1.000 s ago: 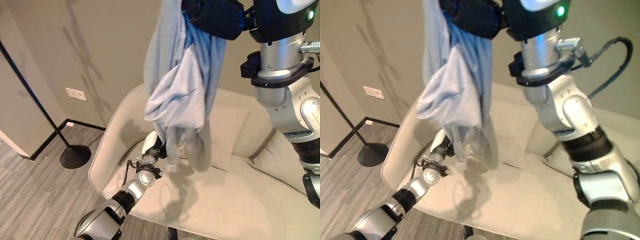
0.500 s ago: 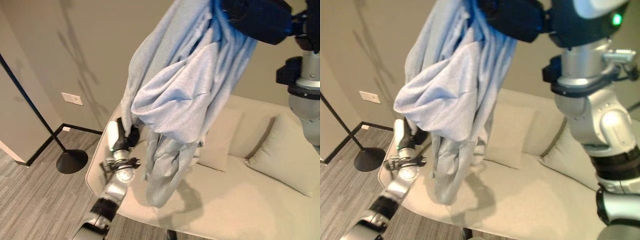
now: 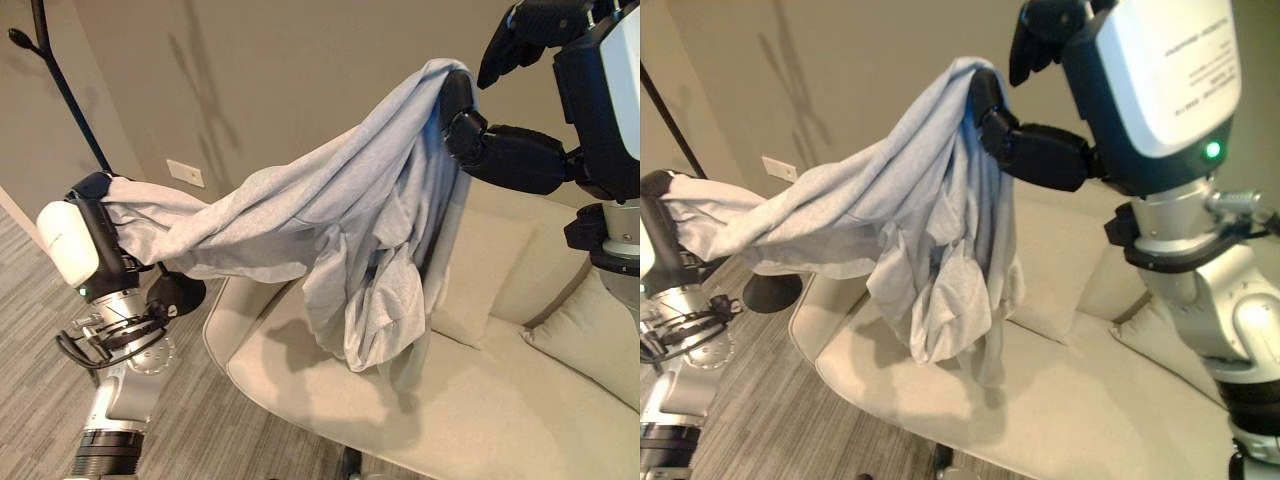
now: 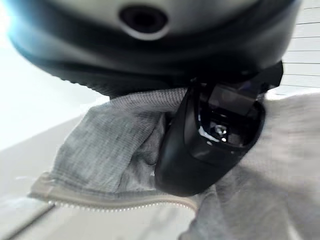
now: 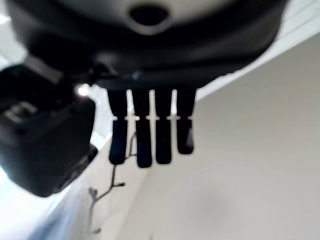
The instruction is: Hang the clothes on the sofa on the clothes rack.
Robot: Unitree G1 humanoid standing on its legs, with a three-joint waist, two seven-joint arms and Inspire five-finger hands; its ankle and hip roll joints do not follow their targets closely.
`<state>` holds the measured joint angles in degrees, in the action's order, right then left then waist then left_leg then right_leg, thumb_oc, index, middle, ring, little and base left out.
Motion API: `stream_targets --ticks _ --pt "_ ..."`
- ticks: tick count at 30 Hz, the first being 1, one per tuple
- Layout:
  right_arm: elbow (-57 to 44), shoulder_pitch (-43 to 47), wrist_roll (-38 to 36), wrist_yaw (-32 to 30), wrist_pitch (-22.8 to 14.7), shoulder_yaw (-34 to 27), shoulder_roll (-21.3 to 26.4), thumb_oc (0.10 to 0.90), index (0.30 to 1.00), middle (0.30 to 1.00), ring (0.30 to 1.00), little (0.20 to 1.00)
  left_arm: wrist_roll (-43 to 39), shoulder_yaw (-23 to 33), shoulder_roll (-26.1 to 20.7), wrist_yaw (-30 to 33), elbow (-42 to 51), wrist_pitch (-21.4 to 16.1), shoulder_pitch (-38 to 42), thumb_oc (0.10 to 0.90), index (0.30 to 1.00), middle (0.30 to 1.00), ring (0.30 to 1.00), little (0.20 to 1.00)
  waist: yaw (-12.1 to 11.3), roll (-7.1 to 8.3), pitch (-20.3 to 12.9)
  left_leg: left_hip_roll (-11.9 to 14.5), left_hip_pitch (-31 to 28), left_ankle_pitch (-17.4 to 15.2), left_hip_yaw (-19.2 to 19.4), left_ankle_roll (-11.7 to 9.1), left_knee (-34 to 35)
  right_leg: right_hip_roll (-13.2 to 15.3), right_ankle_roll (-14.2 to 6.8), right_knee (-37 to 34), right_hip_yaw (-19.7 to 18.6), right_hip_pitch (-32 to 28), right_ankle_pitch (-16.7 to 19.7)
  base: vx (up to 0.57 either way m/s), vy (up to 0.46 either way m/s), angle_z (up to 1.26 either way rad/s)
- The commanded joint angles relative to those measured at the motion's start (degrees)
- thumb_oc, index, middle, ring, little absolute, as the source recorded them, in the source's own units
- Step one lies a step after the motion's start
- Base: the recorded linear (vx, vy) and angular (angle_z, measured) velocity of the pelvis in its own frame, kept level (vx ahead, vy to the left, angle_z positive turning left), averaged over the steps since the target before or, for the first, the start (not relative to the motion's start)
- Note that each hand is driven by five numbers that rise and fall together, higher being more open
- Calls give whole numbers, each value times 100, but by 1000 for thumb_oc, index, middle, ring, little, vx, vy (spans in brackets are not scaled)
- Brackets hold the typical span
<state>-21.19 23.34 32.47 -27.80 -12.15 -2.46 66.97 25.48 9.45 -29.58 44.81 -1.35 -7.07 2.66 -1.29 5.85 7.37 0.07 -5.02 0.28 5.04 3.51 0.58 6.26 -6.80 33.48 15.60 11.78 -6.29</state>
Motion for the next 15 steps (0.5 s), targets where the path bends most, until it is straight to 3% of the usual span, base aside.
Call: stream_targets --ticks 1,2,3,4,7,9,10,12,13,14,15 --pt "220 744 18 -199 28 -214 -294 400 300 300 300 300 279 629 -393 557 593 -282 74 400 300 300 300 300 -322 302 -584 -316 850 -147 170 -86 -203 -345 90 -835 -72 -930 -373 -214 -162 -54" --pt "187 685 37 -220 20 -276 -370 400 300 300 300 300 257 812 -378 580 609 -289 -62 400 300 300 300 300 -401 327 -605 -265 982 -30 242 -144 -219 -433 203 -1231 -64 -1111 -497 -168 -279 -85" --pt "111 519 -55 -225 -31 -363 -690 400 300 300 300 300 171 1066 -229 544 783 -403 -282 400 300 300 300 300 -525 386 -654 -216 1153 99 346 -278 -226 -599 336 -2209 -342 -1361 -568 -124 -244 -92" --pt "31 454 -69 -238 -55 -435 -755 400 300 300 300 300 63 1163 -170 532 825 -484 -353 400 300 300 300 300 -593 380 -671 -181 1246 160 360 -337 -214 -632 340 -2512 -430 -1417 -469 -78 -218 -75" --pt "-140 286 -174 -304 -84 -562 -876 400 300 300 300 300 -96 1129 -160 267 1092 -696 -537 400 300 300 300 300 -713 224 -691 -174 1464 403 221 -429 -109 -679 359 -3340 -501 -1600 -129 -97 -43 -39" --pt "-92 167 -174 -360 10 -554 -994 400 300 300 300 300 -292 923 21 214 1248 -811 -476 400 300 300 300 300 -788 103 -507 -218 1793 674 -130 -694 -143 -597 398 -3572 -443 -1637 -40 -228 36 7" --pt "-91 169 -170 -365 14 -567 -978 400 300 300 300 300 -295 915 31 210 1252 -810 -456 400 300 300 300 300 -770 79 -498 -211 1843 728 -160 -699 -166 -613 406 -3585 -404 -1616 2 -291 77 22" --pt "-26 -181 -164 -346 87 -623 -1268 400 300 300 300 300 -365 680 206 8 1476 -932 -249 400 300 300 300 300 -556 2 -374 9 1815 475 60 -720 -367 -381 351 -3607 -122 -1491 122 -236 90 48" --pt "-37 -203 -163 -344 86 -644 -1275 400 300 300 300 300 -367 675 200 2 1479 -933 -248 400 300 300 300 300 -555 -1 -373 12 1842 497 56 -709 -390 -385 349 -3607 -105 -1480 147 -170 91 92" --pt "59 -539 -692 -213 -48 -503 -1706 419 328 328 328 328 -343 443 51 -138 1542 -983 77 400 300 300 300 300 -294 -33 -385 340 1515 224 344 -723 -478 -229 330 -3520 34 -1310 255 -122 108 81" --pt "199 -722 -1226 -58 -77 -316 -2092 775 862 862 862 862 -371 306 -53 -207 1539 -965 249 400 300 300 300 300 -187 -109 -438 433 1291 132 330 -745 -411 -230 337 -3532 49 -1248 258 -114 153 85"
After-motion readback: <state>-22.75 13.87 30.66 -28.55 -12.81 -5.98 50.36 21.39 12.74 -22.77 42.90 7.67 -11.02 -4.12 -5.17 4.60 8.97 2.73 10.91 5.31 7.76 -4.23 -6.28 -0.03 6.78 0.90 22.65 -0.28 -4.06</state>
